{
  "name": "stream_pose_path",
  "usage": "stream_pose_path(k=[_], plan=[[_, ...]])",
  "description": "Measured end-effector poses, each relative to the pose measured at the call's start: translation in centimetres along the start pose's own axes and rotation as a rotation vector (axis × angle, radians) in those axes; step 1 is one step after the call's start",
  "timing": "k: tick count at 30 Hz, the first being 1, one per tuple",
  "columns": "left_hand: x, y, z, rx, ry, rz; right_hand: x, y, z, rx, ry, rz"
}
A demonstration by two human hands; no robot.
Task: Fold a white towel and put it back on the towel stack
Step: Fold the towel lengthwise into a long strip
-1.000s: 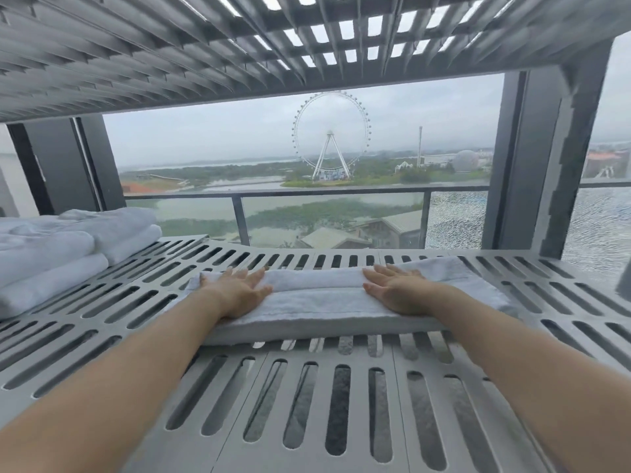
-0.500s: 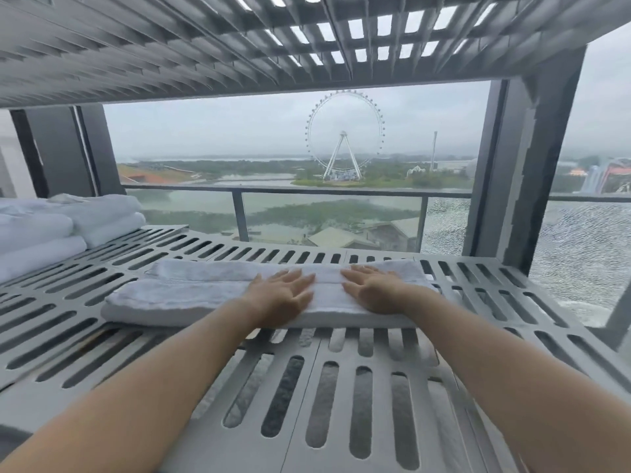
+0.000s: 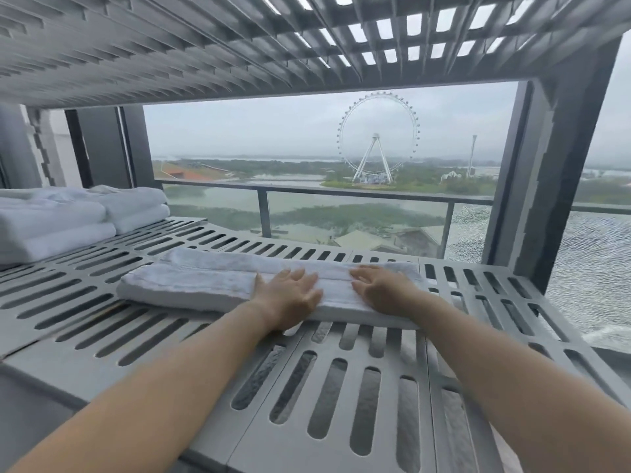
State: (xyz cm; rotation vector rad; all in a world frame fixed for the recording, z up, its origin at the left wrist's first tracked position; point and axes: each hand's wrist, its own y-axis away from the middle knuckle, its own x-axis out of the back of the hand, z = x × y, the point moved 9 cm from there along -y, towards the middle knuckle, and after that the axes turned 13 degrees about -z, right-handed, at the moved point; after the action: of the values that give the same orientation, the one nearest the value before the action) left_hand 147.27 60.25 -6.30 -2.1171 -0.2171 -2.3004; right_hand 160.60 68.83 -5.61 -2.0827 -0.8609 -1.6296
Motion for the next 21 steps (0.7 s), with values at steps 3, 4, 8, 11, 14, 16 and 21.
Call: stream_pose_path(k=[3,4,8,11,14,16,21], plan=[[0.4,0.7,0.5,-0.110,0.028,0.121,1.7,1.5,-0.1,-0.008,-0.123,0.181],[0.4,0.8,0.5,-0.131,0.043,0.137,2.1,2.1,0.0,-0.023,-0.139,0.221],[0.3,0.7,0.2,-0.118,0.054,0.135,2.5,3.3,-0.1,-0.096,-0.077,0.277],[0.4,0.7,0.6,-0.114,0.038,0.132,2.7,3.6,-0.1,-0.164,-0.045,0.302],[0.4,0.9,0.8,-0.109,0.026,0.122,2.5,3.7,0.7,-0.283,-0.014,0.263],[0.4,1.0,0.9,-0.104,0.022,0.117,2.2,3.7,1.1,-0.330,-0.010,0.228],[0.5,1.2,1.0,-0.100,0.019,0.119,2.4,4.1,1.9,-0.349,-0.040,0.198]])
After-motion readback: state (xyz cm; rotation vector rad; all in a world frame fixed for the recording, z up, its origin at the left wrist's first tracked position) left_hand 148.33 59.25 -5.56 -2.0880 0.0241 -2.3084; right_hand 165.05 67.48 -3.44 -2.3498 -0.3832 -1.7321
